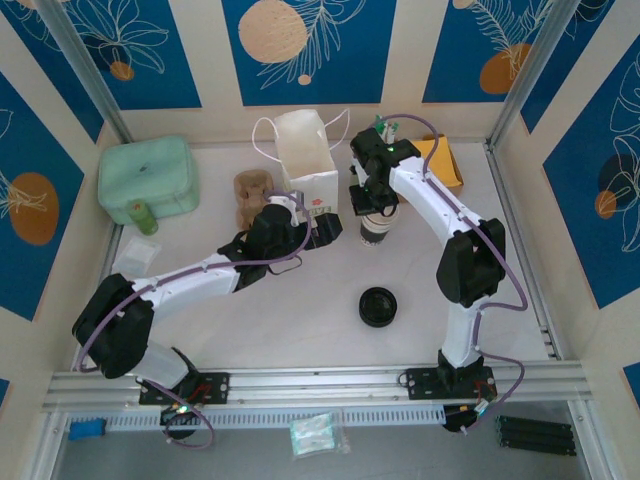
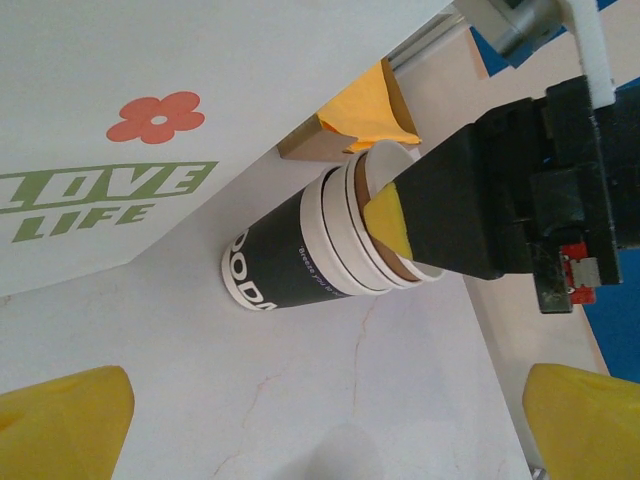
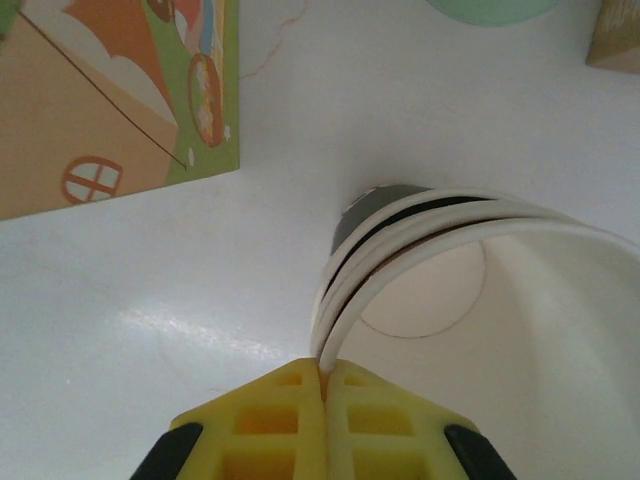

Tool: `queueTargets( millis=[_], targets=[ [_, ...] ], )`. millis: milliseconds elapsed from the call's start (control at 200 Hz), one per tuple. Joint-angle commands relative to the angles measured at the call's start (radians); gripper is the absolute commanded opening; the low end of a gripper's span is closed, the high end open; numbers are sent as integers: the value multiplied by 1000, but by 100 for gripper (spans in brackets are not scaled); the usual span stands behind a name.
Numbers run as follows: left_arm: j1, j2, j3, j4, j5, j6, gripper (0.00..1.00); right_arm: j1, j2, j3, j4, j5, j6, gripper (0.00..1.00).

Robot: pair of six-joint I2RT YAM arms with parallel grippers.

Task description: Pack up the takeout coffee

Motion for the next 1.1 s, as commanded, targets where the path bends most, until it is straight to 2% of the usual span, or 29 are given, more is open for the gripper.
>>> queueTargets(
  millis=[0, 235, 455, 725, 1095],
  targets=[
    [10, -9, -1, 8, 2, 7, 99, 13, -24, 47, -33, 27, -9, 0],
    [9, 18, 31, -20, 22, 49, 99, 16, -74, 82, -50, 70, -17, 0],
    [10, 44, 50, -22, 52, 49, 99, 23, -41, 78, -61, 79, -40, 0],
    [9, 52, 57, -36, 66, 52, 99, 94, 29, 97, -109, 225, -85, 0],
    [10, 53, 57, -39, 76, 51, 100, 115, 55, 108, -151, 225, -95, 0]
  ],
)
